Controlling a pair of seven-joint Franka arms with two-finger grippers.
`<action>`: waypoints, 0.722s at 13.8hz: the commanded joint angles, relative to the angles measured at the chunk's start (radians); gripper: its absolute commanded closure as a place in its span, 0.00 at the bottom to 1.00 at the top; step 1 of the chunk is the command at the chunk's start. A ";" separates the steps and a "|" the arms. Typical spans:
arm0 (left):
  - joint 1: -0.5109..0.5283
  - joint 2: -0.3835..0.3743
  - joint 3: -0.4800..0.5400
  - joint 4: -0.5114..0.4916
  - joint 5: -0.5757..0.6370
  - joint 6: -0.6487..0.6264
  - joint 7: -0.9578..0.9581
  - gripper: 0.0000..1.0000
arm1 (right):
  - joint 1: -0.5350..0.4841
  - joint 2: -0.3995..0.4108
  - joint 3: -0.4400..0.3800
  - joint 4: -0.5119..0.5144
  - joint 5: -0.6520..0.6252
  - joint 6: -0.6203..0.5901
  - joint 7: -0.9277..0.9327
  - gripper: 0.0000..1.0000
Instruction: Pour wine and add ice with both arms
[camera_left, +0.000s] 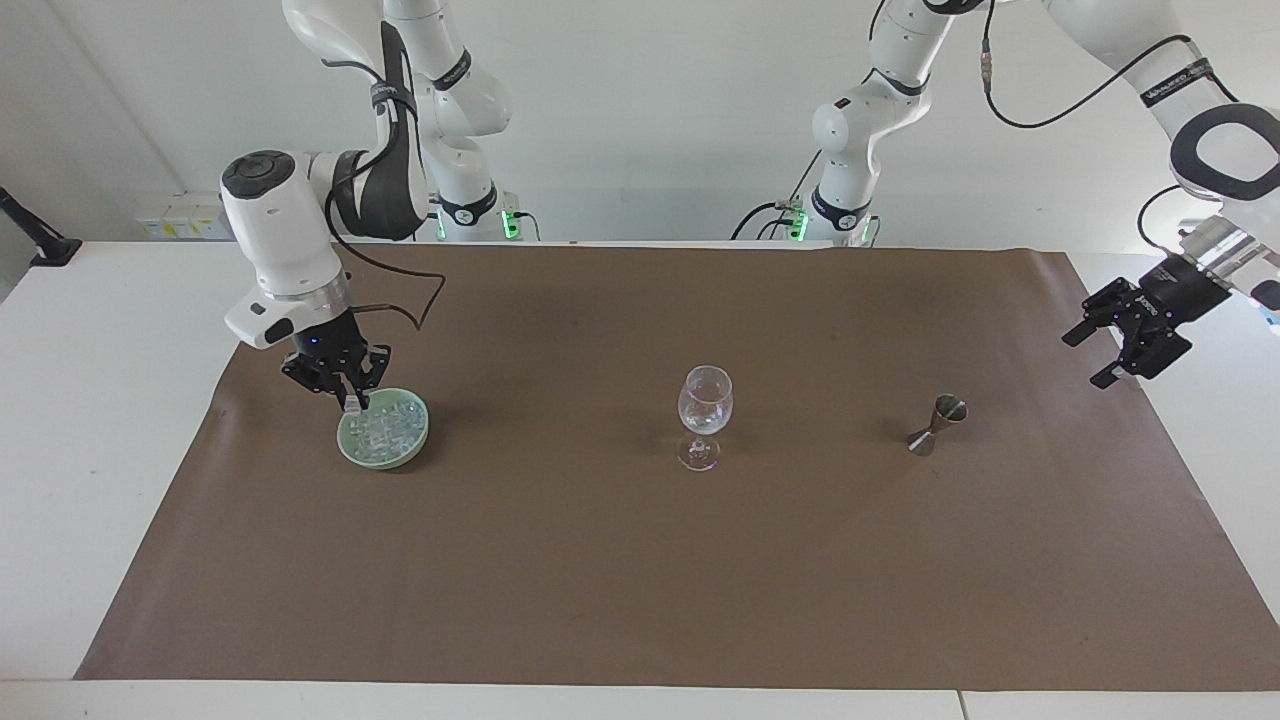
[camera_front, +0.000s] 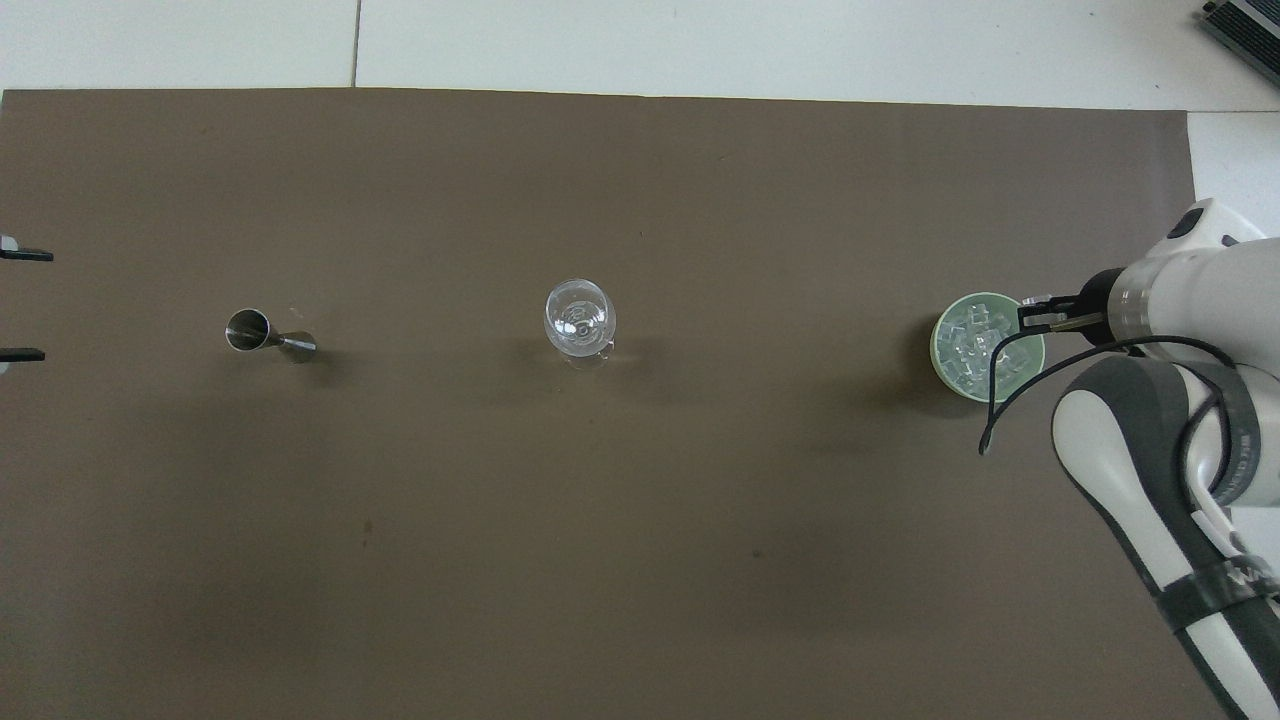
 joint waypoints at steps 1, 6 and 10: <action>-0.048 -0.080 0.013 -0.020 0.061 -0.014 0.019 0.00 | 0.008 -0.043 0.015 0.048 -0.002 -0.088 0.028 1.00; -0.109 -0.177 0.011 -0.061 0.211 -0.014 0.201 0.00 | 0.009 -0.072 0.041 0.188 -0.002 -0.290 0.093 1.00; -0.108 -0.205 0.013 -0.062 0.252 -0.066 0.437 0.00 | 0.008 -0.055 0.086 0.327 0.010 -0.437 0.156 1.00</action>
